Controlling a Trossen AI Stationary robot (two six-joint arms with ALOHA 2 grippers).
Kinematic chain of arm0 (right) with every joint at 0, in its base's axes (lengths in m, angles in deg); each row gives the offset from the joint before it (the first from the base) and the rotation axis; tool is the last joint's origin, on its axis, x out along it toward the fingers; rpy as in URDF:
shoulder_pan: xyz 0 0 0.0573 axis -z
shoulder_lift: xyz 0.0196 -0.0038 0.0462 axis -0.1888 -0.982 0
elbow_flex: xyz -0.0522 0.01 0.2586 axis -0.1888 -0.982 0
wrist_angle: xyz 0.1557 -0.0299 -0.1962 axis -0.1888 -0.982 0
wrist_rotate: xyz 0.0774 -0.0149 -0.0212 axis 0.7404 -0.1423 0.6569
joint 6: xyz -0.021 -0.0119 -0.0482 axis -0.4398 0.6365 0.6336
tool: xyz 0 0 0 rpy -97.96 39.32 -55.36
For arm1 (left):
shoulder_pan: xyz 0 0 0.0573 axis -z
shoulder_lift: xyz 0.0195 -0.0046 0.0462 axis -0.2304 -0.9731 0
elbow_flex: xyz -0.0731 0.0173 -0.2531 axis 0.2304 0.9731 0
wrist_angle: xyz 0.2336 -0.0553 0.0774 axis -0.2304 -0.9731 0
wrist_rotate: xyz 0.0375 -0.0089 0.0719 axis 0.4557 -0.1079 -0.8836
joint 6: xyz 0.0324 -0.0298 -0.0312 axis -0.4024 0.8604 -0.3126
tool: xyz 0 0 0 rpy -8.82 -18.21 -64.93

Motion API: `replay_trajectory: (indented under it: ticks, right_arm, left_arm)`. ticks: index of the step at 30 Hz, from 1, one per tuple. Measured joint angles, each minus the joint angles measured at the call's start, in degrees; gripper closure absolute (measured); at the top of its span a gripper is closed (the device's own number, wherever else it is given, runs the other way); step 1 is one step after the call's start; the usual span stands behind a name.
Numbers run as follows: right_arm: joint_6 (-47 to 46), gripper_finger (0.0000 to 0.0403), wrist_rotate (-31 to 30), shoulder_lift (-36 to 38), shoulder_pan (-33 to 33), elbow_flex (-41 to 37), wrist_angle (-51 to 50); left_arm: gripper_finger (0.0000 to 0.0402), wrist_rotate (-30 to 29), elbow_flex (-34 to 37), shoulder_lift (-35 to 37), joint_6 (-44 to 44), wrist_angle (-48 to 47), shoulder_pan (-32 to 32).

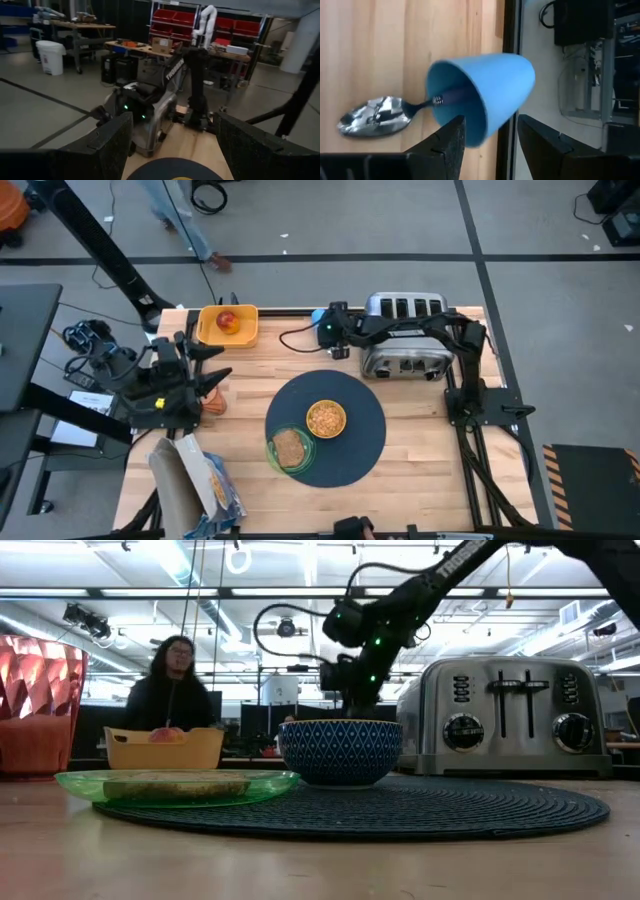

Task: Arrange a breakfast setting
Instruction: Move the dark blue cup from top middle to middle right table

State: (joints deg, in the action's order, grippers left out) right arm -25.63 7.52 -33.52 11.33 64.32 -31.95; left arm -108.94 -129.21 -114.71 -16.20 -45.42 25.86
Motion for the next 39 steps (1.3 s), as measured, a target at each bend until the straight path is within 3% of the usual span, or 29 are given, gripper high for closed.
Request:
replay_trajectory:
  ticks: [10, 26, 39]
  right_arm:
    - [0.31, 0.0232, -1.52, -3.4, 0.18, 0.0, 4.64]
    - [1.62, 0.0258, 2.69, -3.38, 2.68, -1.34, 8.31]
    - [3.35, 0.0342, 2.76, -3.32, 2.85, -1.84, 10.37]
  left_arm:
    - [0.0121, 0.0, 0.0, 0.0, 0.22, -1.04, -2.12]
    - [0.0121, 0.01, 0.0, 0.0, 0.22, -0.96, -2.12]
    - [0.0121, 0.0, 0.0, 0.0, 0.23, -0.94, -2.12]
